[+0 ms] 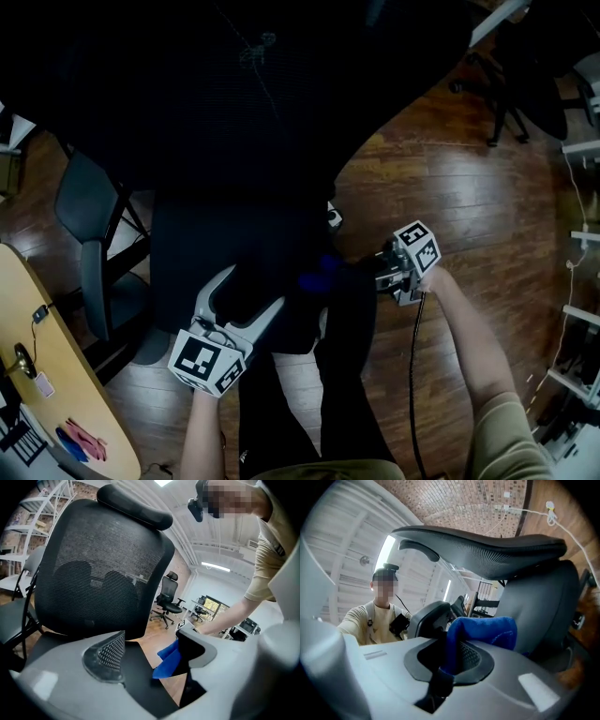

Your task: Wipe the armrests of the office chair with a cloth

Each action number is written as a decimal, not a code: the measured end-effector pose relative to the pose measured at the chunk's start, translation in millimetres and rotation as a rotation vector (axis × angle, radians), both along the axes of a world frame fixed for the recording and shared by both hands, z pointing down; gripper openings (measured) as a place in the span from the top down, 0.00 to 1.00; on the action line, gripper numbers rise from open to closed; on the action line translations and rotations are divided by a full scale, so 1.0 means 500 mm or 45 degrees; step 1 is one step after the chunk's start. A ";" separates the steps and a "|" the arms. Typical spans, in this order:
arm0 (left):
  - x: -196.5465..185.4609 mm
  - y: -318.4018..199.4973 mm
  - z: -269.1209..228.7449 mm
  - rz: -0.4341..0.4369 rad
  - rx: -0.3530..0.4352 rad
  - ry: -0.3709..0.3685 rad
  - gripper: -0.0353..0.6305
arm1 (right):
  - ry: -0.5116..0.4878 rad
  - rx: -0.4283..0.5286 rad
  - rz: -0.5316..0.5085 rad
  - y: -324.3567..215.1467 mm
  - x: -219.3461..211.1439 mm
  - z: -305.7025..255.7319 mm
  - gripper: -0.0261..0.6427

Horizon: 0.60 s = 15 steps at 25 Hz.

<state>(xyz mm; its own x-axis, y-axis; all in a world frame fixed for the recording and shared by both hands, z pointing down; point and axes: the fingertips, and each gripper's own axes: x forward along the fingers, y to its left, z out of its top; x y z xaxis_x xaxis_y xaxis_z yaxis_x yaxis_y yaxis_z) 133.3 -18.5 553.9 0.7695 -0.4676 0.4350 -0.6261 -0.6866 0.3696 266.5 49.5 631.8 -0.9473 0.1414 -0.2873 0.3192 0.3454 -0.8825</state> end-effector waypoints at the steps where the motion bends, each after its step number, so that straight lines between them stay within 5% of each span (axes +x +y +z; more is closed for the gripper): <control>1: -0.001 0.000 -0.002 0.001 0.003 0.000 0.42 | 0.024 0.029 0.067 -0.002 0.006 0.005 0.92; 4: -0.003 0.001 -0.006 0.001 0.009 0.005 0.42 | 0.335 0.129 0.394 -0.003 0.049 0.076 0.92; 7: -0.005 0.008 -0.009 -0.005 0.004 0.015 0.42 | 0.672 -0.035 0.697 0.065 0.105 0.203 0.92; 9: -0.006 0.014 -0.008 0.008 0.008 0.017 0.42 | 0.805 -0.177 0.755 0.126 0.103 0.288 0.92; 12: -0.012 0.023 0.000 0.024 0.010 -0.001 0.42 | 0.857 -0.275 0.720 0.163 0.047 0.367 0.92; 15: -0.013 0.037 0.010 0.037 0.001 -0.011 0.42 | 0.686 -0.296 0.779 0.125 -0.024 0.362 0.92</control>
<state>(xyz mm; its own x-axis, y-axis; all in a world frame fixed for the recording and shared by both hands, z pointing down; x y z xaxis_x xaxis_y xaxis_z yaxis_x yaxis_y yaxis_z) 126.8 -0.1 558.7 0.7789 -0.4454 0.4415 -0.6092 -0.7046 0.3639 254.5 112.2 812.9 -0.8534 -0.4477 0.2670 -0.3495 0.1114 -0.9303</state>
